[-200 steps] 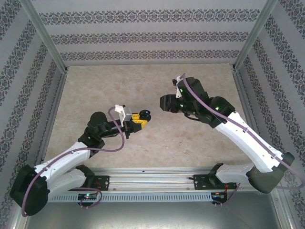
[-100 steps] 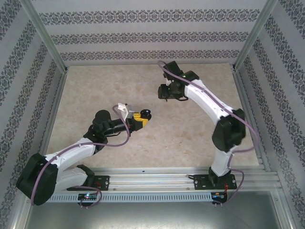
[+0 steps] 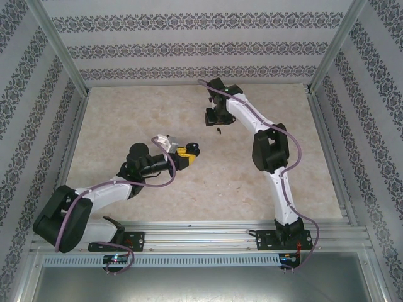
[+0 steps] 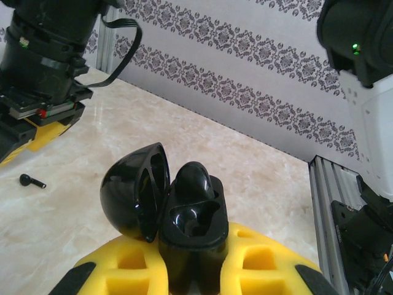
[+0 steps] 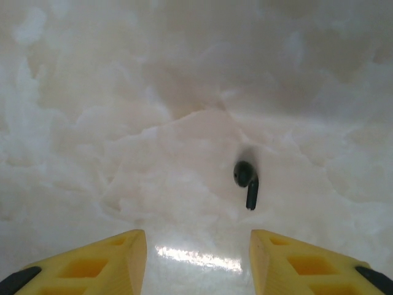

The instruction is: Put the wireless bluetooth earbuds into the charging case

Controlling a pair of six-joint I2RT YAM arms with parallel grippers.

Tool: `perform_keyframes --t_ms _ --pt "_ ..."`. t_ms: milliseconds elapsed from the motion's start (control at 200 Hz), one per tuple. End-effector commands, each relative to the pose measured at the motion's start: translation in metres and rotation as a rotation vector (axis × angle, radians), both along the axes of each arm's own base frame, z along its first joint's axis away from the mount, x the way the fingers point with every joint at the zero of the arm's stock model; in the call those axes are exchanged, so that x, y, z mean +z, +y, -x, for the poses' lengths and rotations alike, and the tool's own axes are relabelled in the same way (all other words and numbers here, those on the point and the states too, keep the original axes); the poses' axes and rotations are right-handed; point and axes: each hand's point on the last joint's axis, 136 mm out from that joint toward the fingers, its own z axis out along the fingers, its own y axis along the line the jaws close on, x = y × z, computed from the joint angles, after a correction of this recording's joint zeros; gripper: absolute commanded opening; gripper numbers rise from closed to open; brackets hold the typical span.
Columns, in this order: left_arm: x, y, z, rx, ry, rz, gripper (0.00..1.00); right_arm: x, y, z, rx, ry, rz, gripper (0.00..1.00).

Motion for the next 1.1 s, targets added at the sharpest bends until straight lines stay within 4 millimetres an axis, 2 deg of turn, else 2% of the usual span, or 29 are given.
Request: perform_keyframes --t_ms 0,270,515,749,944,1099 --pt "0.012 0.001 -0.001 -0.02 -0.055 0.054 0.0 -0.01 -0.011 -0.008 -0.003 0.023 0.03 0.47" --pt "0.005 0.002 -0.011 -0.028 -0.022 0.103 0.0 -0.047 -0.028 -0.012 -0.023 0.084 0.069 0.47" --pt "0.001 0.001 -0.014 -0.035 -0.009 0.112 0.0 -0.064 -0.03 -0.015 -0.016 0.107 0.061 0.41" --pt "0.0 0.001 -0.013 -0.037 -0.002 0.112 0.0 -0.069 -0.025 -0.014 0.002 0.12 0.051 0.36" --pt "0.002 0.001 -0.013 -0.036 -0.003 0.115 0.0 -0.072 -0.018 -0.004 0.029 0.148 0.056 0.23" --pt "0.005 0.002 -0.012 -0.035 -0.004 0.117 0.0 -0.064 -0.008 0.006 0.047 0.163 0.048 0.18"
